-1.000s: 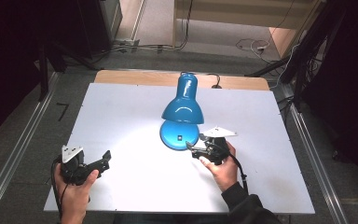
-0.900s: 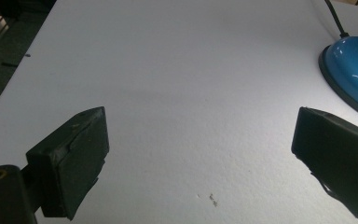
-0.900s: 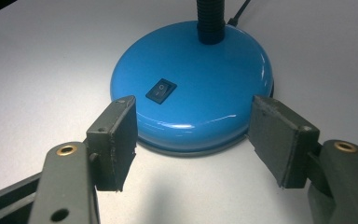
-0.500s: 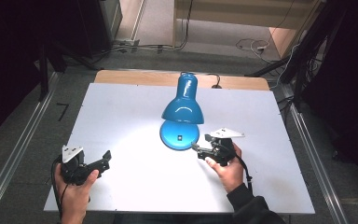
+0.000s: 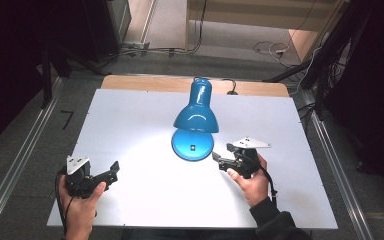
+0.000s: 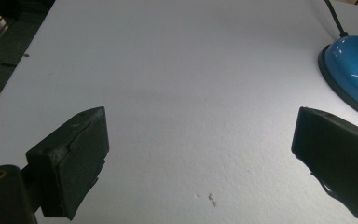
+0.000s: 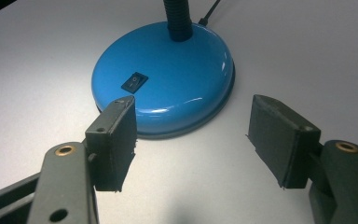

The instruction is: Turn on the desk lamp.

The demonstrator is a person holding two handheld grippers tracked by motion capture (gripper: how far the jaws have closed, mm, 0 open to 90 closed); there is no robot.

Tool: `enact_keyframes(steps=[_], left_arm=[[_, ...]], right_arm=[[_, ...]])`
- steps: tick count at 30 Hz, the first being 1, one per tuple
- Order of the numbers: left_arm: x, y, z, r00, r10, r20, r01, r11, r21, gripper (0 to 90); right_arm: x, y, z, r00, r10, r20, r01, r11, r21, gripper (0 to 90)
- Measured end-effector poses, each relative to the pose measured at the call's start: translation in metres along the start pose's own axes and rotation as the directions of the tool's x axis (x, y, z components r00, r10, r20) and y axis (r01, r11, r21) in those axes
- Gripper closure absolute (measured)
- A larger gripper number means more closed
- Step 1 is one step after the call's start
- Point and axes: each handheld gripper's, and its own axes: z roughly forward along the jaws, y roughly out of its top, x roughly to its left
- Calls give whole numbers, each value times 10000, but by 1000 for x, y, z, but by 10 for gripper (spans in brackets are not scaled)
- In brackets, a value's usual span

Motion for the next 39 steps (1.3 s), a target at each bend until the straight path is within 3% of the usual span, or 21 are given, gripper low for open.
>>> enact_keyframes(steps=[28,39], left_arm=[[0,0,0,10000,-2,1,2,10000,22,44],[0,0,0,10000,-13,-7,13,10000,23,45]], right_arm=[[-23,-10,-20,9988,202,447,-200,9998,-52,300],[-37,-16,-39,9965,439,715,-424,9989,-213,298]])
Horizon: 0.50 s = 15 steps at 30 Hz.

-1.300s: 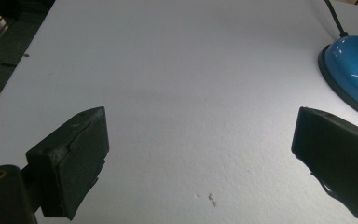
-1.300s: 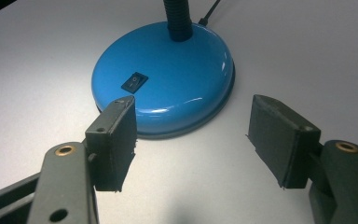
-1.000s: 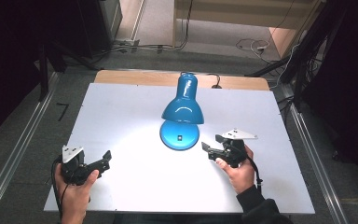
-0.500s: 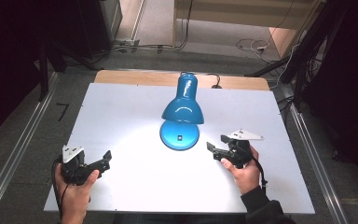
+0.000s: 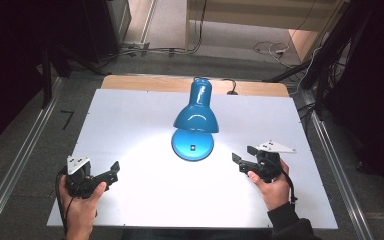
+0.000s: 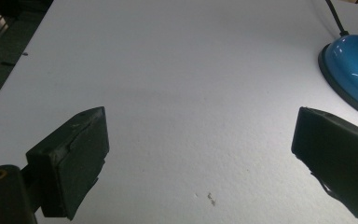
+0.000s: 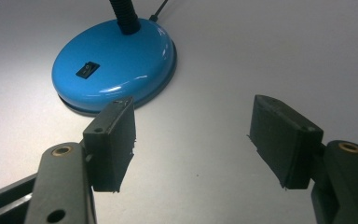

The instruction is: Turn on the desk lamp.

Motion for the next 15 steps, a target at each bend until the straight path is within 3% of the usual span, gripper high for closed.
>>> enact_keyframes(steps=[9,15], left_arm=[[-1,0,0,10000,12,-14,-12,10000,12,45],[0,0,0,10000,23,-23,-23,10000,15,44]], right_arm=[[-30,-15,-29,9973,498,543,-489,9987,-163,294],[-52,-29,-53,9897,907,1106,-876,9956,-333,289]])
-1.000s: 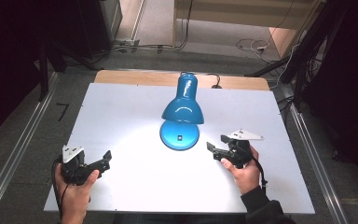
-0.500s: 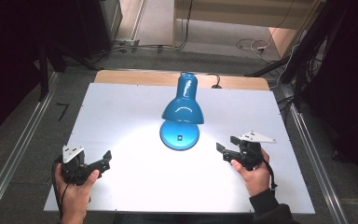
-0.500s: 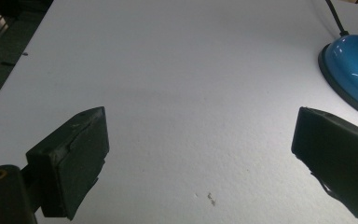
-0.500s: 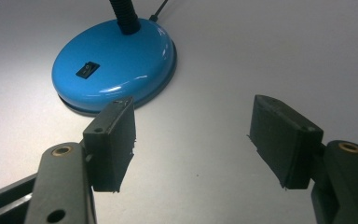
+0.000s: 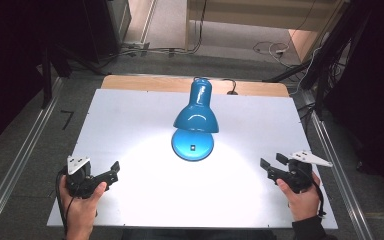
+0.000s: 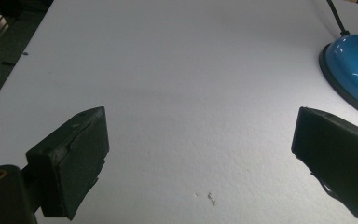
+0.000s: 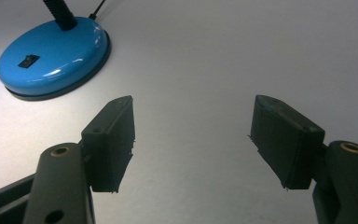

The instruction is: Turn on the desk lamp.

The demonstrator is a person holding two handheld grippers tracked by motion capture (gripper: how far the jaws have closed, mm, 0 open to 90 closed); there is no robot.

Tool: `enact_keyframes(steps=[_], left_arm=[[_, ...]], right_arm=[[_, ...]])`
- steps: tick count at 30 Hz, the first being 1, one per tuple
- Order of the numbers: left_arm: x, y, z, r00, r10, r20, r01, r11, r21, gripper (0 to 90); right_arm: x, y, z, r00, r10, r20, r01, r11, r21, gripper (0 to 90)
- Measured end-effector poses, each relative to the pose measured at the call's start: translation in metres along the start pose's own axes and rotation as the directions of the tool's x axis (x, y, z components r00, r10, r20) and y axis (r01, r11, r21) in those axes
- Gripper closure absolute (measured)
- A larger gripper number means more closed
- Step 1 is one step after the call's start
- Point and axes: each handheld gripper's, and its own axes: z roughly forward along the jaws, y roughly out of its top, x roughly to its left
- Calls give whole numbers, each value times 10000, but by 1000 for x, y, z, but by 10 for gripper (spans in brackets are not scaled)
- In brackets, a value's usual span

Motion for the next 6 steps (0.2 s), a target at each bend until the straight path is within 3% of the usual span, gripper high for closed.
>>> enact_keyframes(steps=[6], left_arm=[[1,0,2,10000,14,-92,-14,10000,59,45]], right_arm=[[-34,-12,-19,9945,592,863,-573,9980,-250,274]])
